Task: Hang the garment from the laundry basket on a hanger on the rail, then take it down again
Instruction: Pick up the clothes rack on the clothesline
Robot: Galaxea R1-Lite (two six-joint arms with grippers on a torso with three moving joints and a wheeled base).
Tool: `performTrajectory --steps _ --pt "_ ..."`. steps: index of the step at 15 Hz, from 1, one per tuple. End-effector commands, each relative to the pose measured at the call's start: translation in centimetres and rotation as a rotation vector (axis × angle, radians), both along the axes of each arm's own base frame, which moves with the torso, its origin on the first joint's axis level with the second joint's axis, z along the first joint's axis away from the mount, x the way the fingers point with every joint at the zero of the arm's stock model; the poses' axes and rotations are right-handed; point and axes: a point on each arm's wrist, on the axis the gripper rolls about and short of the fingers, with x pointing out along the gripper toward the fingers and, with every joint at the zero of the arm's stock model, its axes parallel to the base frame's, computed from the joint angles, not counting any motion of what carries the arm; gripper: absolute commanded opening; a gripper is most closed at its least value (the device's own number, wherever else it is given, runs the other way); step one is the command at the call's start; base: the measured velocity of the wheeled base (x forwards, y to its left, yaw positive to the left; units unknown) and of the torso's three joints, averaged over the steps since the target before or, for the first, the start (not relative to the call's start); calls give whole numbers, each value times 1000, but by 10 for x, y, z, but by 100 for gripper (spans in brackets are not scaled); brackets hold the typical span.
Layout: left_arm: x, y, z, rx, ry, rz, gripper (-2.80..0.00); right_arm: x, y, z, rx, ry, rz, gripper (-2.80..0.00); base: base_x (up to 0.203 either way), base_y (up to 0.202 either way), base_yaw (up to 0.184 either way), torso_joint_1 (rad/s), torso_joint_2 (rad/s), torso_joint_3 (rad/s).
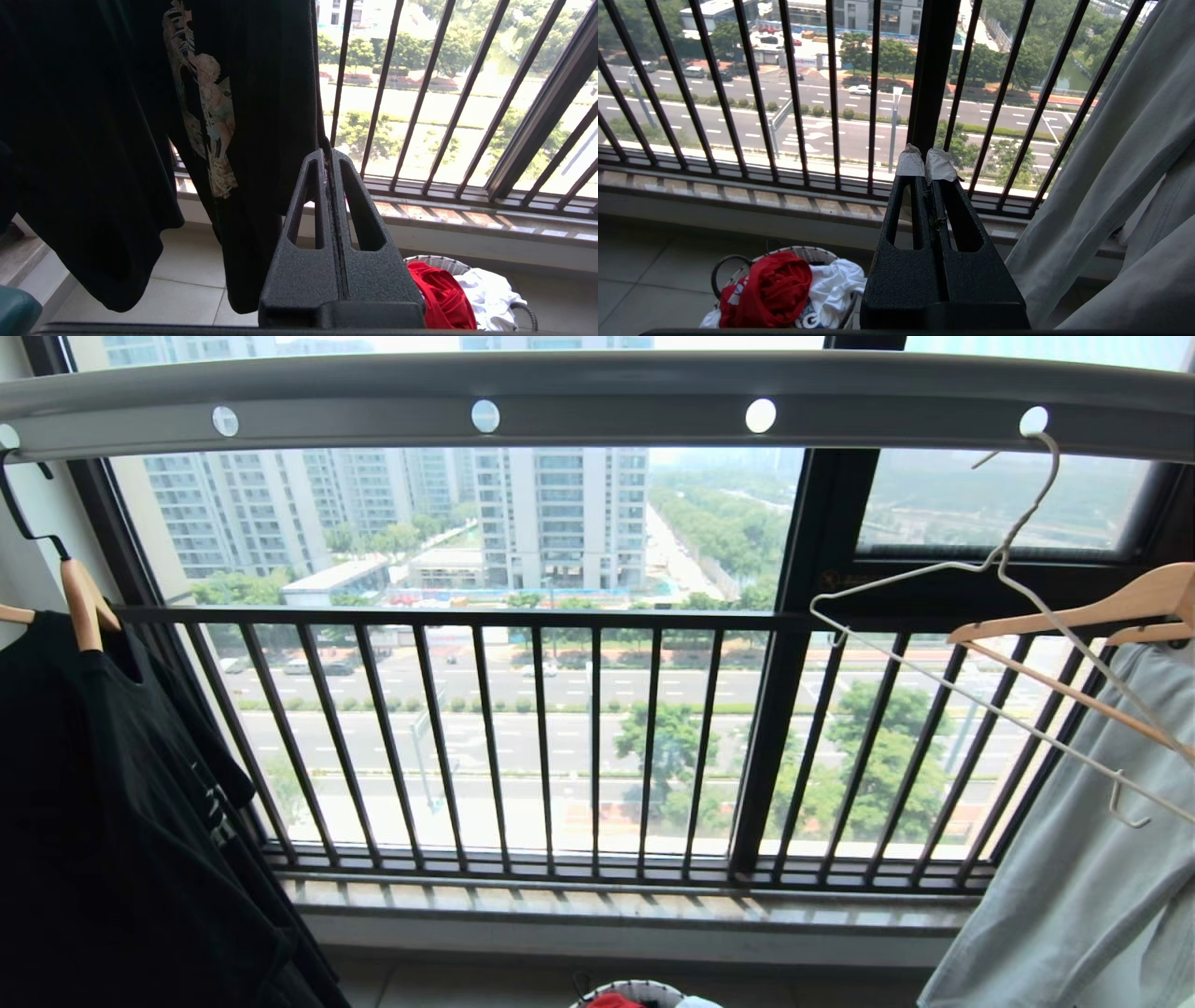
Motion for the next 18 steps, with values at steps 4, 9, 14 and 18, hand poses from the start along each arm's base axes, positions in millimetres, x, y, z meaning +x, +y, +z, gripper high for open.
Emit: performTrajectory --steps 4,9,14,18 --pt "0 0 0 -1 0 1 -280 0 0 0 1 1 0 -280 0 0 0 0 0 0" --pt "0 0 0 -1 0 1 -280 0 0 0 -7 1 0 -280 0 0 0 0 0 0" --pt "0 0 0 0 0 1 -280 0 0 0 -5 3 0 -280 0 0 0 0 0 0" --pt "0 0 0 0 0 1 -280 0 0 0 -7 1 0 -280 0 0 0 0 0 0"
